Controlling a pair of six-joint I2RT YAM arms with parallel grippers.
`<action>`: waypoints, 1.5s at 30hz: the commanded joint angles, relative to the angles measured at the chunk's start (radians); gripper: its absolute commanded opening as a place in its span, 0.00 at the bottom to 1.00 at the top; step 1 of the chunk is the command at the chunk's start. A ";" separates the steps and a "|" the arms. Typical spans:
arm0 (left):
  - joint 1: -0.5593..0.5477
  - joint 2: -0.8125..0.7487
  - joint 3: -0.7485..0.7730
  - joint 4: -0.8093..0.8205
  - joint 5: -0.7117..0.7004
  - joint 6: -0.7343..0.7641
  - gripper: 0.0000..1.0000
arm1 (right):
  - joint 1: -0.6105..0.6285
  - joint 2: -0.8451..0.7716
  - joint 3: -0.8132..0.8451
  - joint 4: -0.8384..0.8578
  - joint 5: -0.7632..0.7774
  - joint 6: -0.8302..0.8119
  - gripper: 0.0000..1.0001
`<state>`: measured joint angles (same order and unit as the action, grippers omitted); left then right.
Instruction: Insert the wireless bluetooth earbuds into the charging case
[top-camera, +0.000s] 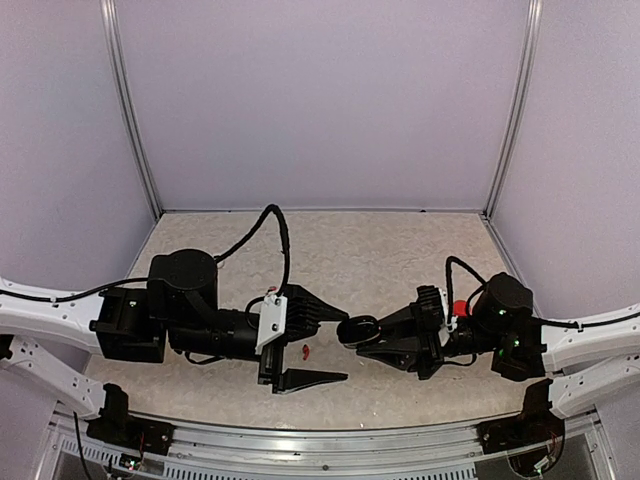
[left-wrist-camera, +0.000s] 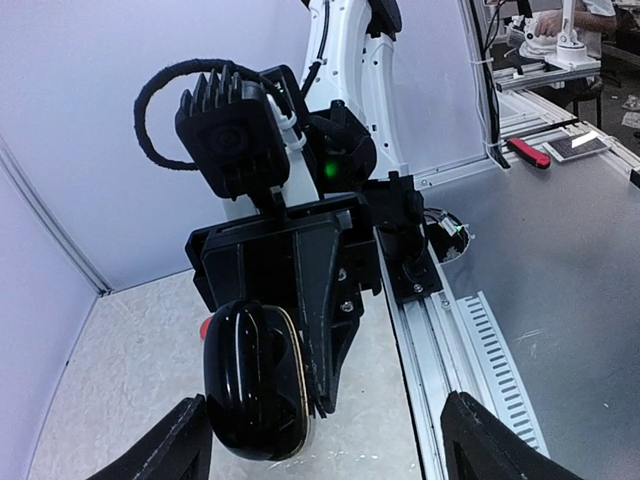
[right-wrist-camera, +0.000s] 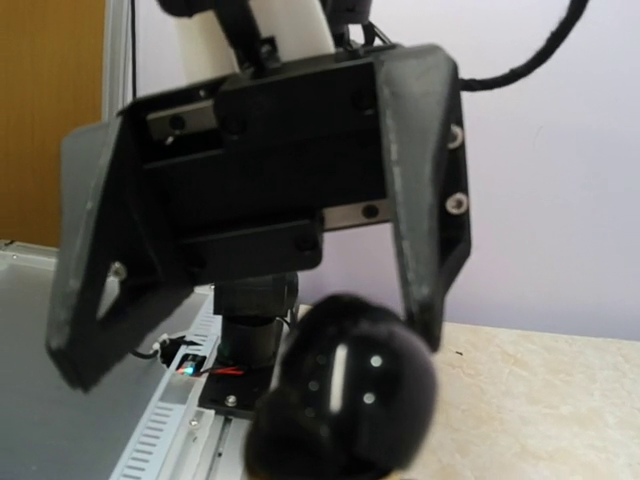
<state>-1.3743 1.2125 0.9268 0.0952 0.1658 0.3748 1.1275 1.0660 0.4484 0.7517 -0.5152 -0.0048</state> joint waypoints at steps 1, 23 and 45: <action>-0.008 0.006 0.028 -0.012 -0.033 -0.007 0.78 | -0.009 -0.009 0.033 0.004 0.011 0.017 0.00; 0.068 0.035 0.090 0.018 -0.066 -0.195 0.74 | 0.004 0.022 0.087 -0.156 -0.005 -0.117 0.00; 0.144 0.029 0.078 -0.021 -0.055 -0.221 0.73 | 0.012 0.004 0.076 -0.149 -0.028 -0.142 0.00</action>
<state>-1.2385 1.2568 1.0016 0.0666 0.1013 0.1638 1.1320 1.0882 0.5110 0.5808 -0.5304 -0.1390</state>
